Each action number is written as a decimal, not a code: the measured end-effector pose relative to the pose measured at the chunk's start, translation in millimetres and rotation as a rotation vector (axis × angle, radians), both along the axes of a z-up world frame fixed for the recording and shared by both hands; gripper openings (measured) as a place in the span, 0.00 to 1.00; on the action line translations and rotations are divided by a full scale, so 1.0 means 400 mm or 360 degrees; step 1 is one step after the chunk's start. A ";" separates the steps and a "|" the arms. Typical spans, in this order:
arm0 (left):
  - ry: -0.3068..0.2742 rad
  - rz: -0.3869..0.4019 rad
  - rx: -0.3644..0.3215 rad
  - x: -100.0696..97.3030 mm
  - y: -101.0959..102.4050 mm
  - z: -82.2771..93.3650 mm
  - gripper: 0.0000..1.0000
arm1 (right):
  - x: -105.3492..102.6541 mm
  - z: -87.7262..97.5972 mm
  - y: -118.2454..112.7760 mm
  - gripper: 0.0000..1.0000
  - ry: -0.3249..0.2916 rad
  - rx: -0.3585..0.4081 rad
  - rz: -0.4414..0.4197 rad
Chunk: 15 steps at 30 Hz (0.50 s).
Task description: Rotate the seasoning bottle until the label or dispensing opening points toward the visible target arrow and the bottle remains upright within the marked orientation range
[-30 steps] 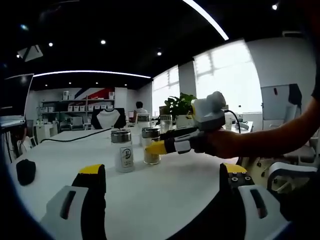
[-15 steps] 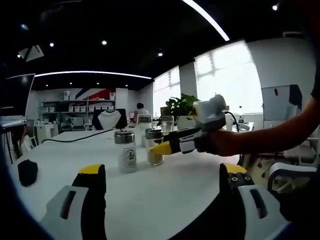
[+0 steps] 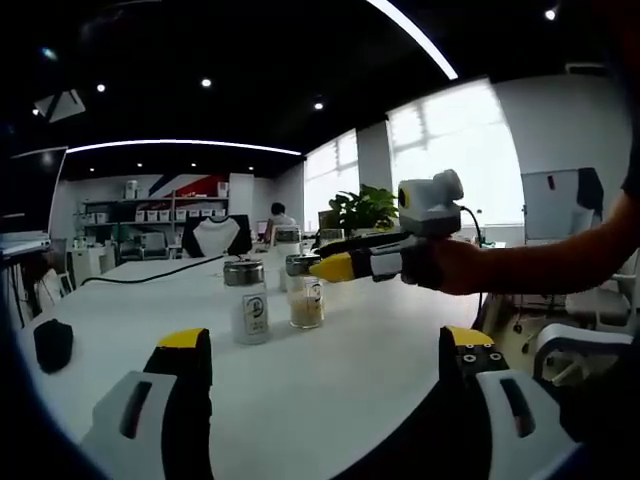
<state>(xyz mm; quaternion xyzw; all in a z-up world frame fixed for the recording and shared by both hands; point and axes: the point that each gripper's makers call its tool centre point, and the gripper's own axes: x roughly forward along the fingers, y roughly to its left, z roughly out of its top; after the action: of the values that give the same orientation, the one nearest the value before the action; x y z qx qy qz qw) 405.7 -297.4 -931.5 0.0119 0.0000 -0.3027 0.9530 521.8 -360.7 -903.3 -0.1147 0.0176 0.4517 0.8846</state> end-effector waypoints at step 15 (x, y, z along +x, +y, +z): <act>-0.0010 -0.0011 0.0027 -0.010 -0.017 0.018 1.00 | 0.009 -0.081 0.015 0.28 0.0104 -0.0089 -0.0014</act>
<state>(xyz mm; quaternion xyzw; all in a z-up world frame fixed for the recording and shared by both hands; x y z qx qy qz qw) 401.8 -304.4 -924.4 0.0210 -0.0005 -0.3059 0.9518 525.2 -354.9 -935.7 -0.1244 0.0596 0.4506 0.8820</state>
